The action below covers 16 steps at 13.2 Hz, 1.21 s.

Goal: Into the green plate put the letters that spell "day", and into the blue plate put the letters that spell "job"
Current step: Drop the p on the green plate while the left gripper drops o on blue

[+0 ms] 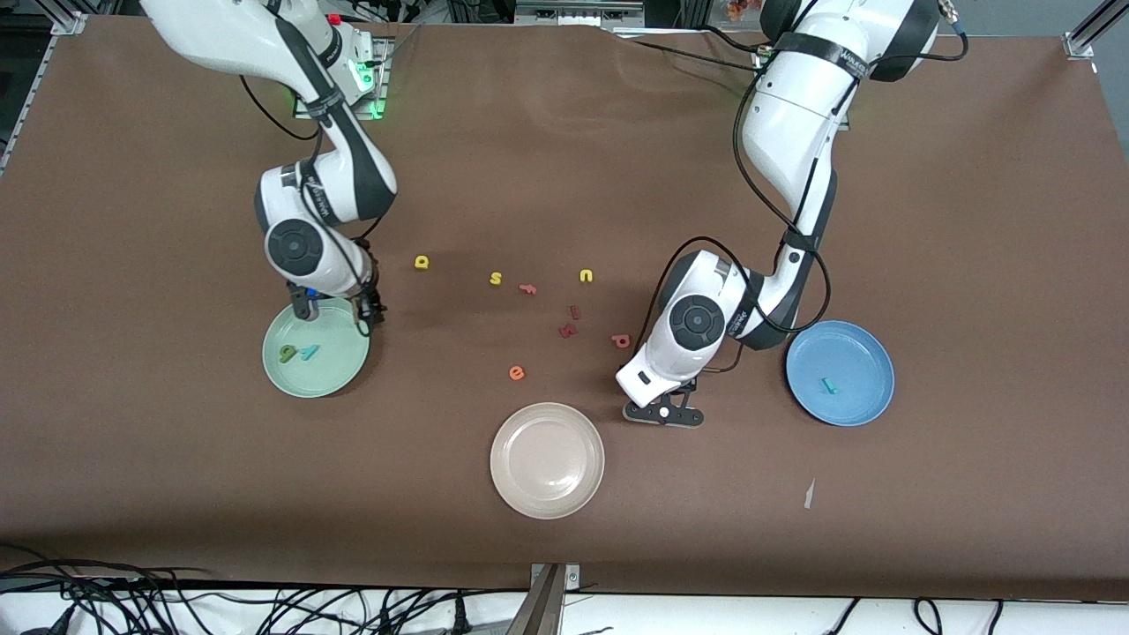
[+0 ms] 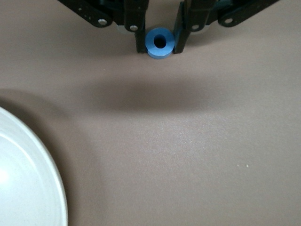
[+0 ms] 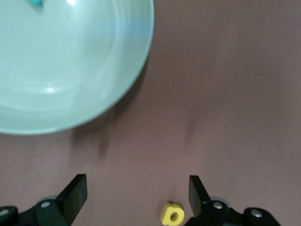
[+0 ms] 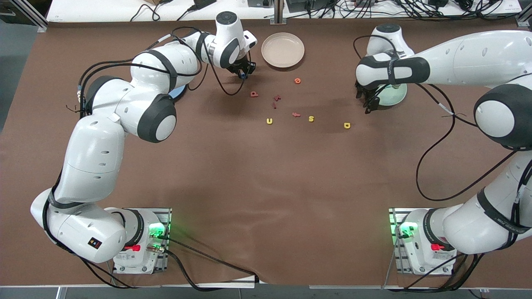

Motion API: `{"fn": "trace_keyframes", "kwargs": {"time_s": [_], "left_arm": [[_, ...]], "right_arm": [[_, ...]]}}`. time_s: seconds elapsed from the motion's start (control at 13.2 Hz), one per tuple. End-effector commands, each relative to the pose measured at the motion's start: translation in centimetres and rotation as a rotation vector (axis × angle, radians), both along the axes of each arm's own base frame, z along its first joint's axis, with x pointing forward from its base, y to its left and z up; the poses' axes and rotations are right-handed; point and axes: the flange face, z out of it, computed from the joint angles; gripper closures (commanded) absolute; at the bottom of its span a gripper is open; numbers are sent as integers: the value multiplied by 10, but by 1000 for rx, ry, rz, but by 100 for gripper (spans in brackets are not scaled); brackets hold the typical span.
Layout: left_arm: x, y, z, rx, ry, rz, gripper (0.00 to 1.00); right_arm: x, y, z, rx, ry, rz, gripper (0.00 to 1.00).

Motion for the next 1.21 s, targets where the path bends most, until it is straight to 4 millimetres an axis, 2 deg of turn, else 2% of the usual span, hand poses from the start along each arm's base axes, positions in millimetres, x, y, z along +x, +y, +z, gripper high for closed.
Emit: {"fn": "trace_keyframes", "kwargs": {"time_s": [0.0, 0.15, 0.3, 0.38, 0.53, 0.76, 0.98, 1.13], "left_arm": [[18, 32, 37, 66, -29, -99, 88], [32, 83, 71, 93, 43, -212, 83], [41, 124, 85, 94, 73, -316, 83], [41, 145, 91, 91, 98, -338, 84], [25, 171, 94, 86, 139, -375, 86], [4, 213, 94, 86, 151, -408, 87], [-15, 257, 73, 75, 106, -450, 88], [-28, 271, 59, 78, 79, -510, 89]], "right_arm": [[-30, 9, 3, 16, -4, -38, 4], [-45, 14, 0, 16, -50, -123, 6], [-47, 13, 3, 14, -68, -166, 7], [-45, 14, 4, 21, -77, -172, 6], [-43, 17, 5, 43, -115, -219, 6], [-47, 26, 3, 51, -132, -230, 6], [-59, 30, -11, 57, -142, -214, 6], [-63, 31, -19, 54, -137, -209, 6]]}}
